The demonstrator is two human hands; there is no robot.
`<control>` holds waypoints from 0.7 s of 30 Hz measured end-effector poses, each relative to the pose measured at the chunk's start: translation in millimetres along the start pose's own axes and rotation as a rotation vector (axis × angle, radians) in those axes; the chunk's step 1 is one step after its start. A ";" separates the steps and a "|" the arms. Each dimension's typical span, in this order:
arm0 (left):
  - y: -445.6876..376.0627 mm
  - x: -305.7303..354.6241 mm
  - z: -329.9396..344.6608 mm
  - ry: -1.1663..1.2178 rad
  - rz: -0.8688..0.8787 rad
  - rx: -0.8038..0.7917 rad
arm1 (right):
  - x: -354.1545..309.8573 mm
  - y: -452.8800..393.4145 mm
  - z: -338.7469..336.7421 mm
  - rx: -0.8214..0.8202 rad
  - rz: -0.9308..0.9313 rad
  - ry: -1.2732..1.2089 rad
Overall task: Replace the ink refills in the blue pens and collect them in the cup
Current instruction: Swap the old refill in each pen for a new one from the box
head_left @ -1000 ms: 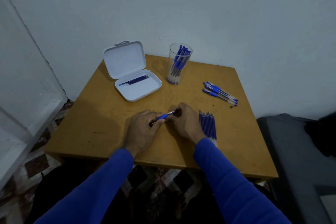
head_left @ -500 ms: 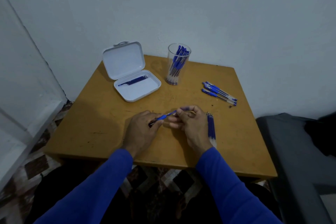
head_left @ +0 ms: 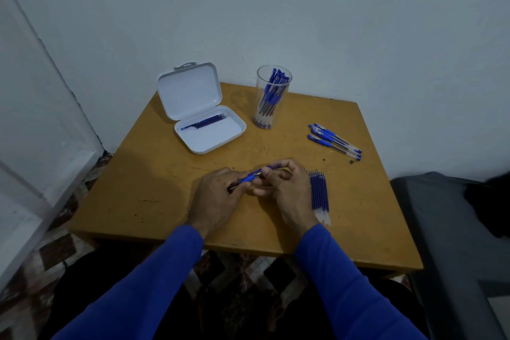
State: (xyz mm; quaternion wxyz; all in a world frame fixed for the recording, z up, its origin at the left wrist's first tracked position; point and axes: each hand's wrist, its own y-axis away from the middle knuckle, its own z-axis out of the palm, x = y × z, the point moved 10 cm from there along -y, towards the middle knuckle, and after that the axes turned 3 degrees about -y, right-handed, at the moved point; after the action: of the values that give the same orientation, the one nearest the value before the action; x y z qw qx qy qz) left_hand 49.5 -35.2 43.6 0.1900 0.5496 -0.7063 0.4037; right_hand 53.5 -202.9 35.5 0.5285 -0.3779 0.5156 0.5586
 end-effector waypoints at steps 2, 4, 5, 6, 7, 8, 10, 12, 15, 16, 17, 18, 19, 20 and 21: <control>0.0 -0.5 0.0 0.006 -0.004 0.004 | 0.2 -0.3 2.1 -0.021 -0.006 0.001; -0.1 -0.4 -0.8 -0.003 -0.005 0.010 | 1.2 -0.3 3.8 -0.043 -0.007 -0.004; -0.1 -0.4 -1.3 -0.005 -0.008 0.013 | 1.9 0.0 4.1 -0.051 -0.004 0.004; -0.2 -0.3 -1.5 -0.001 -0.008 0.014 | 2.5 -0.1 3.8 -0.057 -0.002 0.014; -0.1 0.3 -1.7 0.006 -0.003 0.016 | 2.5 -0.1 3.7 -0.064 -0.004 0.023; 0.2 1.3 -2.0 0.013 0.006 0.016 | 2.9 -0.4 3.4 -0.073 -0.008 0.025; 0.7 3.4 -2.7 0.017 0.024 0.013 | 3.7 -1.4 2.9 -0.088 -0.014 0.027; 1.0 4.5 -2.2 0.005 0.039 0.005 | 5.0 -2.6 3.1 -0.108 -0.018 0.037; 1.0 3.9 -0.2 0.002 0.046 -0.003 | 6.0 -3.5 3.7 -0.133 -0.024 0.033; 0.7 3.7 0.2 0.004 0.049 -0.005 | 6.5 -3.6 3.2 -0.135 -0.024 0.035; 0.5 3.9 0.5 0.007 0.054 -0.005 | 6.5 -3.6 3.1 -0.136 -0.026 0.040; 0.4 4.4 0.4 0.008 0.061 -0.006 | 6.5 -3.6 2.6 -0.135 -0.028 0.048; 0.3 4.8 0.5 0.007 0.066 -0.007 | 6.3 -3.5 2.3 -0.133 -0.028 0.055; 0.4 4.8 0.6 0.003 0.068 -0.008 | 6.8 -3.7 1.9 -0.130 -0.027 0.058; 0.2 4.6 0.7 -0.003 0.067 -0.008 | 6.8 -3.7 1.9 -0.130 -0.025 0.060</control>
State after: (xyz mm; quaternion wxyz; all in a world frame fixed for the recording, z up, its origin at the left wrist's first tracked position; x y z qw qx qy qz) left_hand 47.9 -38.5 46.4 0.1776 0.5257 -0.7262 0.4058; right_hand 56.3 -200.0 28.7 0.4941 -0.4345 0.4892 0.5724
